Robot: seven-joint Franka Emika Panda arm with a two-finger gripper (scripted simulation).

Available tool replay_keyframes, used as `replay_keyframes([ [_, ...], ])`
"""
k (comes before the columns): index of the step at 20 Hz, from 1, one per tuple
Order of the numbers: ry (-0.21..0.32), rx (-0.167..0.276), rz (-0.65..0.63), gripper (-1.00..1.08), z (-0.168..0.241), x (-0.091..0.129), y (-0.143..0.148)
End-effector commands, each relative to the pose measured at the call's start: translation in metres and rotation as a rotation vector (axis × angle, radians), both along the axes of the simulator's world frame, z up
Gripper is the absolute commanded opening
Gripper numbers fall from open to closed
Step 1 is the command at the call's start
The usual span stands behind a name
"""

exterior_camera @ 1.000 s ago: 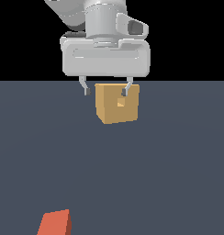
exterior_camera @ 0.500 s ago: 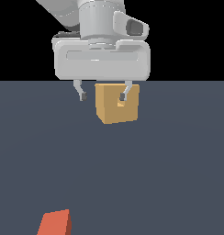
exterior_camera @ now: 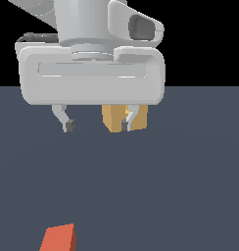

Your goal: Insert the peg into the horizontal hole in a box.

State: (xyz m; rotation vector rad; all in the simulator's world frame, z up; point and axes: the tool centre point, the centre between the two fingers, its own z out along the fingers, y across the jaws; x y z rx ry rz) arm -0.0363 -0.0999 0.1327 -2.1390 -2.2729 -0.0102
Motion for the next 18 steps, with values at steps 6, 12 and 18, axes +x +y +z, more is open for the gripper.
replay_keyframes([
  [6,-0.004,-0.008,0.045,1.00,-0.026,-0.012,-0.084],
  [12,-0.007,-0.013,0.080,1.00,-0.045,-0.016,-0.147],
  [18,-0.010,-0.016,0.106,1.00,-0.059,-0.016,-0.194],
])
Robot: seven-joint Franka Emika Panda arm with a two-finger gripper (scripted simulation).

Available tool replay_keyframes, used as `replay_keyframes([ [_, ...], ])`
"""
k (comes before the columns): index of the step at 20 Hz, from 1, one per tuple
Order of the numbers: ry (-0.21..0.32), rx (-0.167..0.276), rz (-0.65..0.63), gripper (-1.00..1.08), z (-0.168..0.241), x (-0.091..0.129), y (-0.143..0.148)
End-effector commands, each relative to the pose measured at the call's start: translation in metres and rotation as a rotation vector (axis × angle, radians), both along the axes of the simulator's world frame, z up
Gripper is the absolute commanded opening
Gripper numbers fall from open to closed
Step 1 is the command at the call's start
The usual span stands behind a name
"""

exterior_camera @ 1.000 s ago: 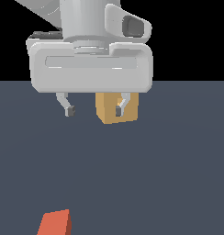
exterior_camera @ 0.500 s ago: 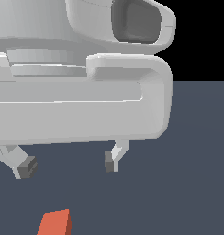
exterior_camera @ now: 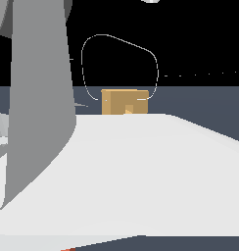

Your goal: Insert the peg into the horizontal hole in a box.

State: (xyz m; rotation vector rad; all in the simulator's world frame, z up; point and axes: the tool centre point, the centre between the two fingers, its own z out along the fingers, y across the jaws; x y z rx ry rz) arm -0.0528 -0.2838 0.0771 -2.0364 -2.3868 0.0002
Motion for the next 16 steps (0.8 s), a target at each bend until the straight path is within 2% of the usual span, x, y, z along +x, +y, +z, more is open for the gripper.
replay_keyframes([
  [1,-0.002,-0.001,0.011,1.00,-0.005,0.001,-0.016],
  [8,-0.003,-0.003,0.024,1.00,-0.011,0.003,-0.040],
  [16,-0.003,-0.003,0.023,1.00,-0.013,0.003,-0.041],
])
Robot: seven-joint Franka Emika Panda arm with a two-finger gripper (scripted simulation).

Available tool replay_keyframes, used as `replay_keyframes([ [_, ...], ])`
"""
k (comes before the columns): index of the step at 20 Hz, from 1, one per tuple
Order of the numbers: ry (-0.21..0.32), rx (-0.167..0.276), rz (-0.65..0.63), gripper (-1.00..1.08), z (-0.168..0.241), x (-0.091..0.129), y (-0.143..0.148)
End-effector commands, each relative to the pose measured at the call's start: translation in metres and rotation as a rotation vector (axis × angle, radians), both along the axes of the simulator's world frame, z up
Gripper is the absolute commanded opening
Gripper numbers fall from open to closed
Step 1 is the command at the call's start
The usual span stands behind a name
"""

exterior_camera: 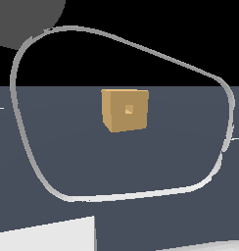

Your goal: Insert the peg into the horizontal hole in a box.

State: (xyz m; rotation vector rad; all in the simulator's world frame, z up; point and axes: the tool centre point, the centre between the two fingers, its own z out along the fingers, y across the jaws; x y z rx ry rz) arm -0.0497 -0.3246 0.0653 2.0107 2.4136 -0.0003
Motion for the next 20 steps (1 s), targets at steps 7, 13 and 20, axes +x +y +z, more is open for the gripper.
replay_keyframes([
  [7,0.000,0.000,0.000,1.00,-0.028,-0.001,0.001],
  [13,0.000,0.000,0.001,1.00,-0.049,0.000,0.001],
  [20,0.000,0.000,0.001,-1.00,-0.049,0.000,0.001],
])
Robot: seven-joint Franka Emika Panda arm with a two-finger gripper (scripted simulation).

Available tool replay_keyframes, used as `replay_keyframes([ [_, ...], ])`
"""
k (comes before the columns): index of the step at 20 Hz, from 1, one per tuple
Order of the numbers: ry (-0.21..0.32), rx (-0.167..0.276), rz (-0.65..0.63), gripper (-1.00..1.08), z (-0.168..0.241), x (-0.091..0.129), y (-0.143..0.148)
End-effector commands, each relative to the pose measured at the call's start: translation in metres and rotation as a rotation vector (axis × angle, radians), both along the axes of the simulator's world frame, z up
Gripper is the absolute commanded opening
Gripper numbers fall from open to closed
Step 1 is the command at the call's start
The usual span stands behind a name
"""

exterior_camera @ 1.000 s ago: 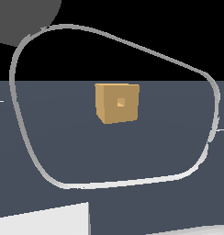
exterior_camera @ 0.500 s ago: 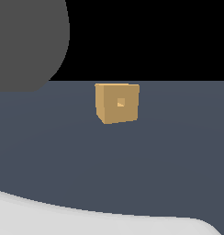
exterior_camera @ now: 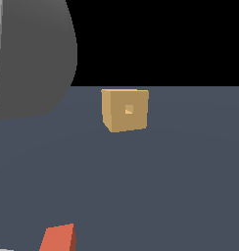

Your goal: Insert the peg into the horizontal hole in a box.

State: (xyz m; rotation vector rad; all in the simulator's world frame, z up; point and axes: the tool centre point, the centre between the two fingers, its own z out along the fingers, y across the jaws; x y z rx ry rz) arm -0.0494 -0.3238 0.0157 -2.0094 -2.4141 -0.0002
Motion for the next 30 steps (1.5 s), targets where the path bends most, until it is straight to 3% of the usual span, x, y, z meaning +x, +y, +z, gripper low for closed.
replay_keyframes([
  [1,-0.001,0.000,0.000,-1.00,0.000,0.000,0.000],
  [9,0.000,0.000,0.001,-1.00,0.000,0.001,0.002],
  [15,0.000,0.000,0.011,-1.00,0.005,0.011,0.028],
  [21,0.000,0.000,0.035,-1.00,0.017,0.032,0.085],
  [30,0.000,-0.001,0.085,-1.00,0.042,0.075,0.210],
])
